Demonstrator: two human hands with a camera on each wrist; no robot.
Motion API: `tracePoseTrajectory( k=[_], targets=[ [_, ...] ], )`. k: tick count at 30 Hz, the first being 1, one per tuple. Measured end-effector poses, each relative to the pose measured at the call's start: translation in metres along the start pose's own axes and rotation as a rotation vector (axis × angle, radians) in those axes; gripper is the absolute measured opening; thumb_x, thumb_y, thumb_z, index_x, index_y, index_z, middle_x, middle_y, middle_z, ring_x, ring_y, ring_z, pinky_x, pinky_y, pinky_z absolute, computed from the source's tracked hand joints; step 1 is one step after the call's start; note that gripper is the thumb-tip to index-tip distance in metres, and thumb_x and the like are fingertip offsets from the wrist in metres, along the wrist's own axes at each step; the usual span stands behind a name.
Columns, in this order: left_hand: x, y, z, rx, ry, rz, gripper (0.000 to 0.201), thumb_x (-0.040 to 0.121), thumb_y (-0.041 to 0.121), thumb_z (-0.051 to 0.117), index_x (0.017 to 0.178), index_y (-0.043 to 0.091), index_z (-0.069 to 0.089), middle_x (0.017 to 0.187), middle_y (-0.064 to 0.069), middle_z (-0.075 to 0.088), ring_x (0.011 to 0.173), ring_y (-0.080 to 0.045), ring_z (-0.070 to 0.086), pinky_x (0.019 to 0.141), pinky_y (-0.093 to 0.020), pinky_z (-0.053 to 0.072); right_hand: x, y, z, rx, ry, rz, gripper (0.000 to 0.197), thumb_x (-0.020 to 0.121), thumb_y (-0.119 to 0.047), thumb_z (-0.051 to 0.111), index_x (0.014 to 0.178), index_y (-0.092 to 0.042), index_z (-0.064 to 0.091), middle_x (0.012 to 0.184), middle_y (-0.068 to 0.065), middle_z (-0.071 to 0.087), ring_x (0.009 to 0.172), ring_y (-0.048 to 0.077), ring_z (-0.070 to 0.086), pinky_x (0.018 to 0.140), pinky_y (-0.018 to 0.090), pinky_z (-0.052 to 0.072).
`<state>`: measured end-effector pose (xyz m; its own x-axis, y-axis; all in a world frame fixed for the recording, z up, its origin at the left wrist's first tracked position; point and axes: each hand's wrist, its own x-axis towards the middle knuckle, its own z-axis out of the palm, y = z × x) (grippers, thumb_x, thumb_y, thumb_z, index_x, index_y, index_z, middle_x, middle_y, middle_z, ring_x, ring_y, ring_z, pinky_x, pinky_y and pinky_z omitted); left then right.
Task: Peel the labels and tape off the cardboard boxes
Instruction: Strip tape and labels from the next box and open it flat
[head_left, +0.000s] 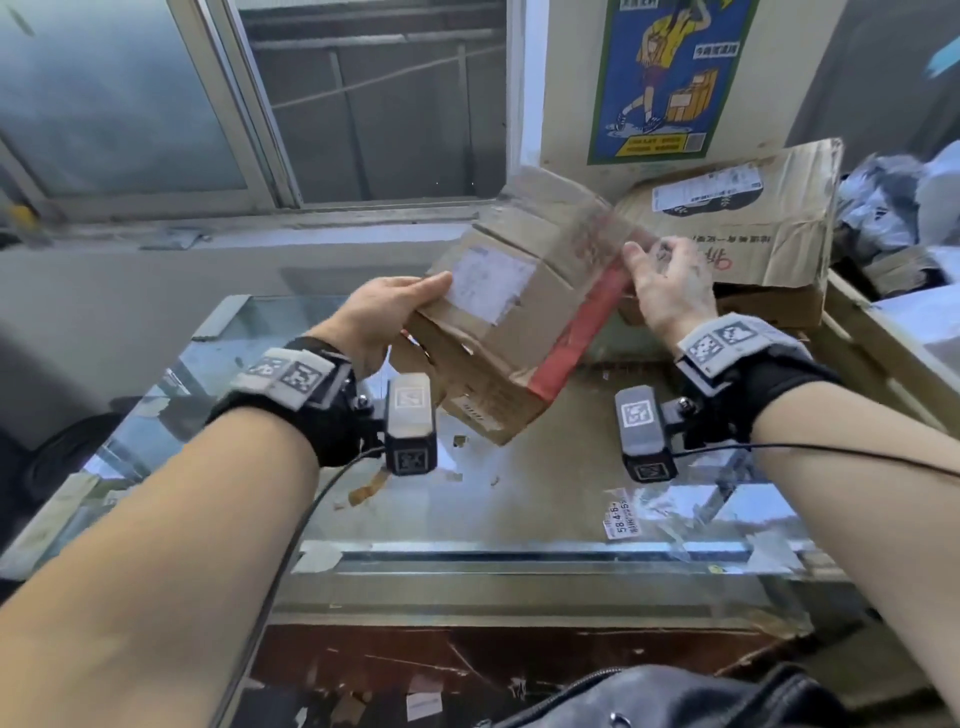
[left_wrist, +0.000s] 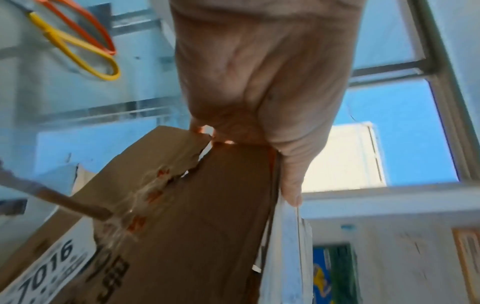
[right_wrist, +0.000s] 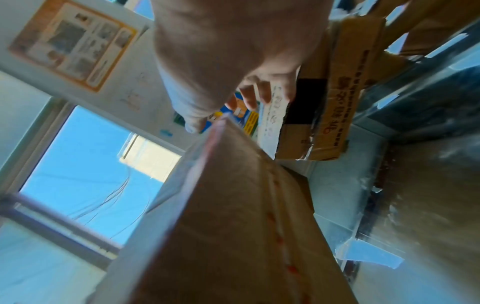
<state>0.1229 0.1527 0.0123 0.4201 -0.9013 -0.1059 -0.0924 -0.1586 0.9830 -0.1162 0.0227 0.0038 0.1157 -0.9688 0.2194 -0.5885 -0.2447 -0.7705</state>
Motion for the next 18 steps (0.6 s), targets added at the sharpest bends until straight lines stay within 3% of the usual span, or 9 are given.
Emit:
tracePoseTrajectory(
  k=[2, 4, 8, 10, 12, 15, 18],
  targets=[
    [0.003, 0.001, -0.004, -0.139, -0.009, -0.076, 0.023, 0.092, 0.03, 0.062, 0.085, 0.009, 0.066, 0.065, -0.003, 0.07, 0.047, -0.011, 0.063, 0.045, -0.024, 0.053, 0.001, 0.007, 0.0, 0.086, -0.078, 0.047, 0.059, 0.095, -0.052, 0.044, 0.14, -0.013, 0.037, 0.141, 0.014, 0.045, 0.127, 0.029, 0.044, 0.106, 0.035, 0.034],
    [0.003, 0.0, -0.005, -0.227, -0.042, -0.218, 0.029, 0.09, 0.034, 0.064, 0.086, 0.006, 0.064, 0.062, -0.006, 0.068, 0.047, -0.015, 0.063, 0.045, -0.028, 0.055, -0.003, 0.013, 0.003, 0.1, -0.127, 0.013, 0.064, 0.095, -0.052, 0.045, 0.147, -0.018, 0.029, 0.149, 0.011, 0.037, 0.136, 0.026, 0.036, 0.113, 0.035, 0.028],
    [0.006, -0.008, -0.005, -0.289, -0.118, -0.435, 0.037, 0.085, 0.041, 0.068, 0.098, 0.006, 0.065, 0.077, -0.013, 0.071, 0.061, -0.024, 0.068, 0.072, -0.046, 0.057, -0.014, 0.009, 0.007, 0.125, -0.151, -0.169, 0.067, 0.095, -0.048, 0.048, 0.151, -0.03, 0.016, 0.159, 0.003, 0.016, 0.146, 0.018, 0.014, 0.119, 0.034, 0.01],
    [0.007, -0.014, -0.005, -0.304, -0.124, -0.492, 0.049, 0.08, 0.039, 0.07, 0.116, 0.007, 0.064, 0.1, -0.013, 0.071, 0.077, -0.026, 0.068, 0.083, -0.047, 0.054, -0.016, 0.003, 0.009, 0.079, -0.182, -0.298, 0.061, 0.095, -0.045, 0.048, 0.15, -0.033, 0.022, 0.159, 0.001, 0.014, 0.146, 0.018, 0.01, 0.118, 0.039, 0.009],
    [0.008, -0.022, -0.003, -0.306, -0.123, -0.547, 0.057, 0.076, 0.037, 0.073, 0.123, 0.008, 0.061, 0.107, -0.013, 0.068, 0.082, -0.027, 0.066, 0.088, -0.048, 0.052, -0.017, -0.002, 0.011, -0.028, -0.279, -0.36, 0.052, 0.096, -0.045, 0.046, 0.145, -0.032, 0.036, 0.158, -0.001, 0.016, 0.146, 0.019, 0.009, 0.119, 0.045, 0.007],
    [0.008, -0.031, 0.005, -0.273, -0.072, -0.576, 0.033, 0.084, 0.035, 0.07, 0.1, 0.006, 0.065, 0.079, -0.013, 0.072, 0.062, -0.025, 0.068, 0.068, -0.044, 0.057, -0.023, -0.007, 0.016, -0.188, -0.483, -0.336, 0.045, 0.097, -0.047, 0.041, 0.137, -0.028, 0.05, 0.157, -0.003, 0.025, 0.146, 0.022, 0.011, 0.119, 0.045, 0.005],
    [0.006, -0.037, 0.017, -0.166, 0.061, -0.52, 0.023, 0.085, 0.028, 0.073, 0.083, 0.009, 0.06, 0.055, -0.009, 0.067, 0.042, -0.02, 0.063, 0.044, -0.039, 0.055, -0.03, 0.002, 0.024, -0.318, -0.634, -0.285, 0.051, 0.095, -0.049, 0.042, 0.141, -0.027, 0.044, 0.158, -0.001, 0.019, 0.147, 0.02, 0.002, 0.117, 0.036, -0.001]
  ],
)
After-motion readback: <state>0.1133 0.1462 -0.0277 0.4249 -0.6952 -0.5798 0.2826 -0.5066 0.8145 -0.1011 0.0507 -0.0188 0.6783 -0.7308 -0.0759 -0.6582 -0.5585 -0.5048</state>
